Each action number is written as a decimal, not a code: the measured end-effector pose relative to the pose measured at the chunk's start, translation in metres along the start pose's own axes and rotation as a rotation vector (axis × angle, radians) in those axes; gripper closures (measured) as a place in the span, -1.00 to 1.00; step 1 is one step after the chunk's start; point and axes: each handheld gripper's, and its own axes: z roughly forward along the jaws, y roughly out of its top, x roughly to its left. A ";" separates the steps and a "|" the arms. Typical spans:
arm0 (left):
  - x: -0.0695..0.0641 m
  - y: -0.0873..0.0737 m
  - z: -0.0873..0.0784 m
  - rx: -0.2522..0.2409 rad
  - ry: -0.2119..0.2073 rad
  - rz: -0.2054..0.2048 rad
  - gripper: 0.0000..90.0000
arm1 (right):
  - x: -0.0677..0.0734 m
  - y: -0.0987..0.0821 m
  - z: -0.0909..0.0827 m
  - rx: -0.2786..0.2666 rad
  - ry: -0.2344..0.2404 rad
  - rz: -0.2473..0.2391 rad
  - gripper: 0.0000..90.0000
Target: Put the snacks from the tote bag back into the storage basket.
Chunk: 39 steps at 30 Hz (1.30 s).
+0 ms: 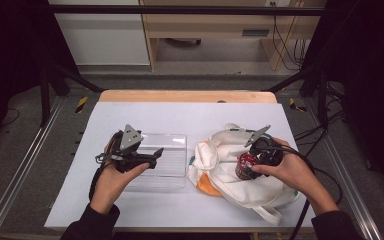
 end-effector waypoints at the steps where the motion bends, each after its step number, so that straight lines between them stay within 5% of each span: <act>1: 0.000 0.000 0.000 0.000 0.000 0.000 -0.80 | -0.001 0.000 0.002 0.002 0.001 0.002 -0.74; 29: 0.013 -0.004 -0.004 0.007 0.012 -0.025 -0.80 | 0.000 0.008 0.027 0.088 0.019 0.002 -0.46; 39: 0.028 -0.007 -0.011 -0.002 0.046 -0.055 -0.80 | 0.015 0.020 -0.010 0.037 -0.022 -0.005 -0.46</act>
